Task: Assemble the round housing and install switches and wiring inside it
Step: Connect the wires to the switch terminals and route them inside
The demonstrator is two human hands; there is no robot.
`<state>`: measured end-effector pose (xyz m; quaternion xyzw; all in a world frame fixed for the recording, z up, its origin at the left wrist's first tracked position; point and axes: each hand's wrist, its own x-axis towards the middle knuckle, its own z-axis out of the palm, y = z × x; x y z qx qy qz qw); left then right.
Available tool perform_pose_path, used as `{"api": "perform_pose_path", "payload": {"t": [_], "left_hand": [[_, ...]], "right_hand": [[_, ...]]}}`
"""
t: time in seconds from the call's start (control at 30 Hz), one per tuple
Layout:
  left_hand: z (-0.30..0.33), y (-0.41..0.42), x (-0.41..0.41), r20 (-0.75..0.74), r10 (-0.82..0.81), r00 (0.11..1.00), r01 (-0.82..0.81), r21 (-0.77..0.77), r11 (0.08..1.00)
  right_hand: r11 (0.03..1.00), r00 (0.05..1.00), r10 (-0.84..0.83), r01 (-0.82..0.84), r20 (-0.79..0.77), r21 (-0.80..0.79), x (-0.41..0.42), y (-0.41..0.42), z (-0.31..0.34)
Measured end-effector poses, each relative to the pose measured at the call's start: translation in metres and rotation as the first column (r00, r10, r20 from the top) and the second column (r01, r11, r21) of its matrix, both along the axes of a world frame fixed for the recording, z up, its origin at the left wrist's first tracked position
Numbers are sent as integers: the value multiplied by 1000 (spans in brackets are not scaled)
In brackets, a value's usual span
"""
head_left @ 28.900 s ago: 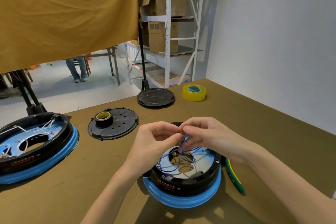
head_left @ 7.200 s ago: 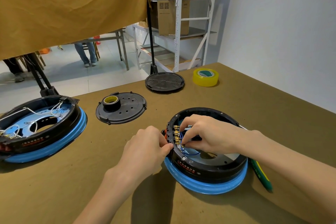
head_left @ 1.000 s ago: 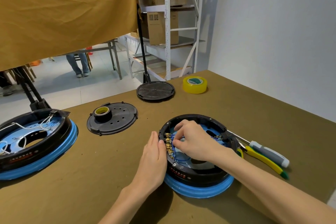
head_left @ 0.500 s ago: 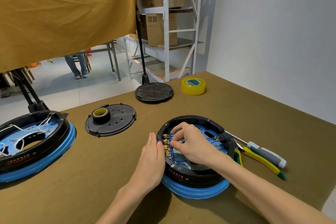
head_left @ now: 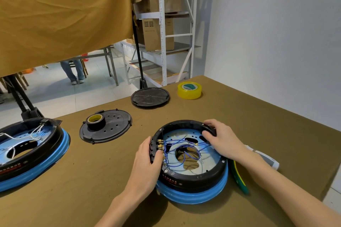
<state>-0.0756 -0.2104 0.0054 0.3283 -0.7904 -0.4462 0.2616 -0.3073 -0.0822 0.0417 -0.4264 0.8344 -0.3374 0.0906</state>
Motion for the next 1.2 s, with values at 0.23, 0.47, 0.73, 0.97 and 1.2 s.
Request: {"api": "perform_pose_path", "payload": {"t": [0.23, 0.47, 0.73, 0.97, 1.2], "left_hand": [[48, 1, -35, 81, -155, 985, 175, -495, 851], [65, 5, -116, 518, -344, 783, 568, -370, 735], [53, -9, -133, 458, -461, 760, 592, -197, 781], [49, -7, -135, 418, -492, 764, 603, -188, 776], [47, -5, -134, 388, -493, 779, 592, -195, 782]], "right_hand": [[981, 964, -41, 89, 264, -172, -13, 3, -7], [983, 972, -47, 86, 230, -164, -17, 2, -12], [984, 985, -162, 166, -66, 59, -10, 23, 5], [986, 987, -156, 153, 37, 62, -8, 23, 14], [984, 982, -177, 176, 69, 20, -6, 23, 9]]}}
